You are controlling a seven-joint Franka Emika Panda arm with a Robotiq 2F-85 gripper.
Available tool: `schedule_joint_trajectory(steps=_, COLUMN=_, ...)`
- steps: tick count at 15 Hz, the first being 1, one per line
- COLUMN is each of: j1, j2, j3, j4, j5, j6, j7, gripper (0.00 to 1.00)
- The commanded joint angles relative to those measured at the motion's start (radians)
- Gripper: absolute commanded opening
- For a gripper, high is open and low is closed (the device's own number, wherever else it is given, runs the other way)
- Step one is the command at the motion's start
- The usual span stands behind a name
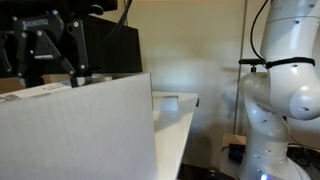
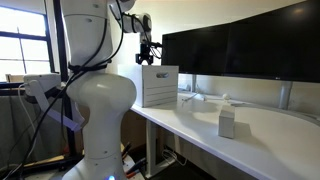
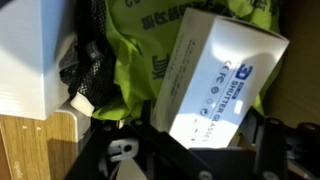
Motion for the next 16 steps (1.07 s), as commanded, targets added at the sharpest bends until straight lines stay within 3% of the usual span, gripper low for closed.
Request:
schedule_joint_trajectory(steps=1, j1=-0.007, j2=-0.015, j3=0.008, j4=-0.024, j5=0.01, j6=0.032, j7=-0.007, gripper=0.53)
schedule_joint_trajectory(steps=4, j1=-0.007, j2=-0.019, j3=0.008, j4=-0.025, j5=0.012, j6=0.033, j7=-0.007, gripper=0.35)
schedule_joint_trajectory(steps=16, j1=-0.005, j2=-0.025, j3=0.015, j4=0.021, j5=0.008, j6=0.006, j7=0.029, gripper=0.32)
